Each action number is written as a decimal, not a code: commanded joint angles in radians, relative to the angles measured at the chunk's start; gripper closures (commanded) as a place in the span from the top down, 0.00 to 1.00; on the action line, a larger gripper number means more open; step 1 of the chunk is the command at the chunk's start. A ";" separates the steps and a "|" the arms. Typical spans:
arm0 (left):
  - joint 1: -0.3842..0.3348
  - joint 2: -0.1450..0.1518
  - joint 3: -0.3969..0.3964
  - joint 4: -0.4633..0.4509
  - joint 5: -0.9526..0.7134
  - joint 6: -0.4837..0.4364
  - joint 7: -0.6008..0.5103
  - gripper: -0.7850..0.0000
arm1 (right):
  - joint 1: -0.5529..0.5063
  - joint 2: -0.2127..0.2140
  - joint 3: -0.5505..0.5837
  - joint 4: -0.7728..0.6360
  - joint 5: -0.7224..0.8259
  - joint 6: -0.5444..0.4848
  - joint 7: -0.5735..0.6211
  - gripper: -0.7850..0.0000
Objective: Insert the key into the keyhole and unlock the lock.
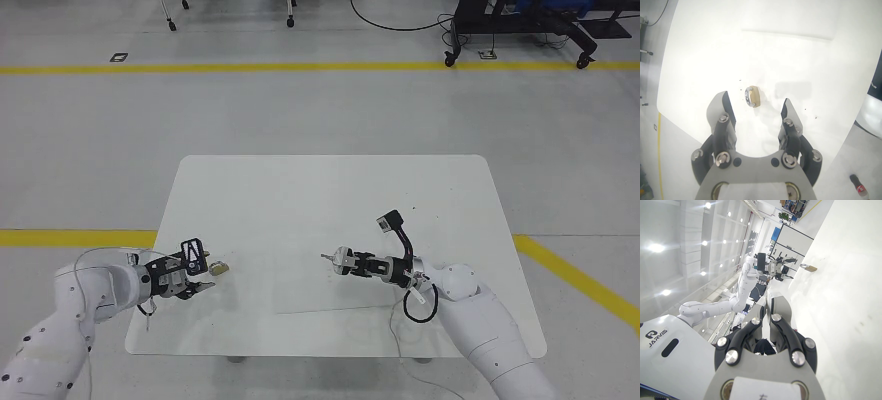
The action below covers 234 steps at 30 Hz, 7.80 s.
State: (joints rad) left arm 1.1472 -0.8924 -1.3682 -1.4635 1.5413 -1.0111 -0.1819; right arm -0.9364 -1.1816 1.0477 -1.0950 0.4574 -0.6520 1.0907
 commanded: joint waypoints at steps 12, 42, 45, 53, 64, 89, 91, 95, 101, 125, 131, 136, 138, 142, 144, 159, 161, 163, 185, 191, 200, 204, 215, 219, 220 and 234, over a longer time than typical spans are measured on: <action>-0.049 -0.014 0.061 0.058 -0.117 0.032 -0.117 0.40 | 0.000 0.000 0.000 0.000 0.000 0.000 0.000 0.00; -0.120 -0.026 0.179 0.082 0.036 0.123 -0.111 0.00 | 0.000 0.000 0.000 0.000 0.000 0.000 0.000 0.00; -0.104 -0.024 0.190 0.056 0.103 0.156 -0.089 0.00 | 0.000 0.000 0.000 0.000 0.000 0.000 0.000 0.00; -0.078 -0.017 0.186 0.015 0.192 0.218 -0.028 0.00 | 0.000 0.000 0.000 0.000 0.000 0.000 0.000 0.00; -0.035 -0.018 0.037 -0.003 -0.249 0.222 0.072 0.00 | 0.000 0.000 0.000 0.000 0.000 0.000 0.000 0.00; -0.035 -0.018 0.037 -0.003 -0.249 0.222 0.072 0.00 | 0.000 0.000 0.000 0.000 0.000 0.000 0.000 0.00; -0.035 -0.018 0.037 -0.003 -0.249 0.222 0.072 0.00 | 0.000 0.000 0.000 0.000 0.000 0.000 0.000 0.00; -0.035 -0.018 0.037 -0.003 -0.249 0.222 0.072 0.00 | 0.000 0.000 0.000 0.000 0.000 0.000 0.000 0.00; -0.035 -0.018 0.037 -0.003 -0.249 0.222 0.072 0.00 | 0.000 0.000 0.000 0.000 0.000 0.000 0.000 0.00; -0.326 -0.091 0.397 0.217 -1.669 0.297 -0.788 0.00 | -0.068 -0.008 0.060 -0.096 0.473 0.029 0.106 0.00; -0.287 -0.098 0.381 0.206 -1.957 0.356 -0.777 0.00 | -0.073 -0.009 0.057 -0.103 0.467 0.044 0.084 0.00; -0.292 -0.128 0.402 0.252 -2.307 0.421 -0.838 0.00 | -0.057 -0.033 0.010 -0.075 0.485 0.092 -0.017 0.00; -0.299 -0.147 0.426 0.264 -2.397 0.409 -0.841 0.00 | -0.042 -0.049 -0.024 -0.047 0.515 0.098 -0.039 0.00; -0.326 -0.183 0.467 0.304 -2.513 0.388 -0.857 0.00 | -0.012 -0.075 -0.061 0.006 0.556 0.090 -0.067 0.00; -0.349 -0.198 0.488 0.337 -2.494 0.365 -0.867 0.00 | 0.001 -0.085 -0.073 0.021 0.562 0.088 -0.075 0.00; -0.402 -0.260 0.534 0.471 -2.449 0.313 -0.930 0.00 | 0.057 -0.140 -0.120 0.053 0.550 0.103 -0.145 0.00; -0.404 -0.265 0.536 0.478 -2.438 0.310 -0.931 0.00 | 0.061 -0.145 -0.124 0.052 0.546 0.104 -0.143 0.00; -0.406 -0.271 0.537 0.485 -2.426 0.308 -0.931 0.00 | 0.063 -0.150 -0.126 0.050 0.539 0.104 -0.141 0.00; -0.397 -0.311 0.487 0.553 -2.557 0.453 -0.992 0.00 | 0.010 -0.157 -0.105 -0.111 0.323 0.157 -0.199 0.00; -0.401 -0.330 0.467 0.609 -2.710 0.602 -1.088 0.00 | -0.050 -0.137 -0.028 -0.209 0.297 0.165 -0.192 0.00; -0.446 -0.363 0.469 0.730 -2.743 0.674 -1.160 0.00 | -0.120 -0.097 0.081 -0.311 0.055 0.244 -0.222 0.00; -0.461 -0.377 0.472 0.761 -2.752 0.705 -1.255 0.00 | -0.157 -0.077 0.128 -0.394 -0.240 0.233 -0.326 0.00; -0.491 -0.395 0.476 0.817 -2.751 0.727 -1.354 0.00 | -0.201 -0.070 0.152 -0.460 -0.350 0.219 -0.402 0.00; -0.491 -0.395 0.476 0.817 -2.751 0.727 -1.354 0.00 | -0.201 -0.070 0.152 -0.460 -0.350 0.219 -0.402 0.00; -0.491 -0.395 0.476 0.817 -2.751 0.727 -1.354 0.00 | -0.201 -0.070 0.152 -0.460 -0.350 0.219 -0.402 0.00; -0.432 -0.366 0.435 0.693 -2.526 0.648 -1.132 0.00 | -0.253 -0.071 0.130 -0.470 -0.223 0.310 -0.379 0.00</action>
State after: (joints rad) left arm 0.7108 -1.2597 -0.9311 -0.7628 -1.0027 -0.3657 -1.3329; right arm -1.1915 -1.2513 1.1836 -1.5718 0.2033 -0.3449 0.6968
